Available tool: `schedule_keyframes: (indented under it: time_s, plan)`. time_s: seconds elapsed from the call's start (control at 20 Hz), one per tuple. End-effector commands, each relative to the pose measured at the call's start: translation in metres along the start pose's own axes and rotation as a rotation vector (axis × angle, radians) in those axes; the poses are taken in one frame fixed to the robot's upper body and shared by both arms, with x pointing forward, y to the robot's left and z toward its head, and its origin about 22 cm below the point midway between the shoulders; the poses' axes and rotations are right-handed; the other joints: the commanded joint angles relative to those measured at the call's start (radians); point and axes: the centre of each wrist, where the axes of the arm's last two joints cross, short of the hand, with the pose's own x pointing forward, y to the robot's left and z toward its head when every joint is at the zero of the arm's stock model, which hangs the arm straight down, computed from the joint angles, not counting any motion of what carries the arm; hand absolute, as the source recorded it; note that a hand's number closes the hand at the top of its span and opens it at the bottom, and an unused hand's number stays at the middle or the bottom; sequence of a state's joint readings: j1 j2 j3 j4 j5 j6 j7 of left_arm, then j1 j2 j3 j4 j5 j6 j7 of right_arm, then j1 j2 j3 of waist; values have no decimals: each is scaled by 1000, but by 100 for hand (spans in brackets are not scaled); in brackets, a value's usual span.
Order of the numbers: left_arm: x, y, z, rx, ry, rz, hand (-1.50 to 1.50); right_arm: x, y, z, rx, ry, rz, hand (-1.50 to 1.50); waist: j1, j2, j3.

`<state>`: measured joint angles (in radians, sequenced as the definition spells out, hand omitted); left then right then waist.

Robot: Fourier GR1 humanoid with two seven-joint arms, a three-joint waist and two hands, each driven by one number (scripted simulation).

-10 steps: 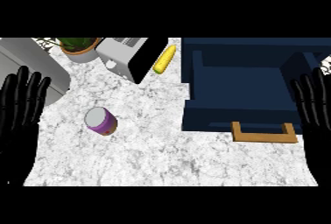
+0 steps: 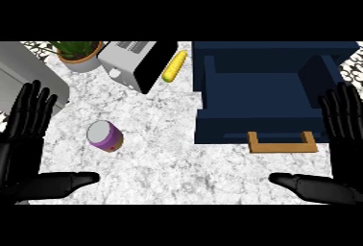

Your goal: Pick up the can, place it into the drawer and close the drawer

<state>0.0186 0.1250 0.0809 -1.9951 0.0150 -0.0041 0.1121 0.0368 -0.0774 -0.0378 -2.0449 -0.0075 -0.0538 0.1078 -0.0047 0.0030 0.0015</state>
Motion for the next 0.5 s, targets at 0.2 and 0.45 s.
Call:
schedule_keyframes:
  time_s: [0.2, 0.45]
  plan:
    - [30, 14, 4, 50, 184, -14, -150, 12, -52, 32, -98, 116, 35, -150, -1, -5, -1]
    - [46, 14, 30, 47, 175, -20, -150, 8, -72, 47, -96, 125, 14, -150, 3, -5, -1]
